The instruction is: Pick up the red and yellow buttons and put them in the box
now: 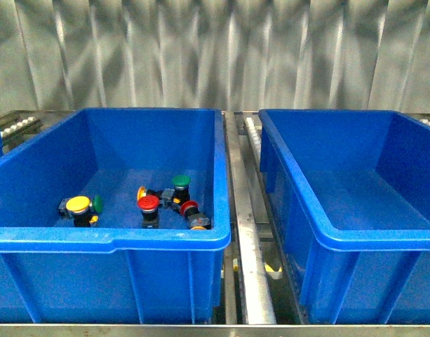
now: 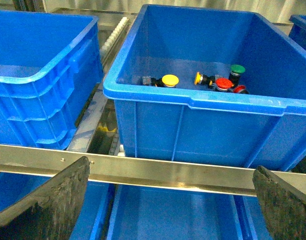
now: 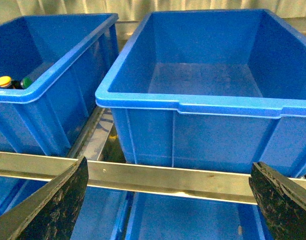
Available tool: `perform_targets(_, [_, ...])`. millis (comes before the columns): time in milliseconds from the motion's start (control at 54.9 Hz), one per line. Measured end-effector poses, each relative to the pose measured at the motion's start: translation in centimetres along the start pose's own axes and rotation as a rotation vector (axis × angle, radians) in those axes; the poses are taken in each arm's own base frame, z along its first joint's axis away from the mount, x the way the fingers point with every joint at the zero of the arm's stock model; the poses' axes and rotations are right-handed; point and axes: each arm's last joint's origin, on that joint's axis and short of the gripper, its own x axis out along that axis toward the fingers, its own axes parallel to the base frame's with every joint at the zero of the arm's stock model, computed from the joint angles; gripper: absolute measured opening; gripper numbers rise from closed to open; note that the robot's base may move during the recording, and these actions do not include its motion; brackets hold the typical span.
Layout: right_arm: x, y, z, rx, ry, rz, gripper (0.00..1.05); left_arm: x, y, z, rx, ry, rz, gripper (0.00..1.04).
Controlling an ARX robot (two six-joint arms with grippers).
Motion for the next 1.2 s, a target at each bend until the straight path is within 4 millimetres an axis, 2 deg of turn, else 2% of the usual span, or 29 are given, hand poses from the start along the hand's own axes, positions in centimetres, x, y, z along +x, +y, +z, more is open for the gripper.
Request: perform_targets(1202, [0.00,0.00,0.00,0.000,0.000,0.000,0.98,0.00,0.00,0.00,0.000,0.000,0.000,0.97])
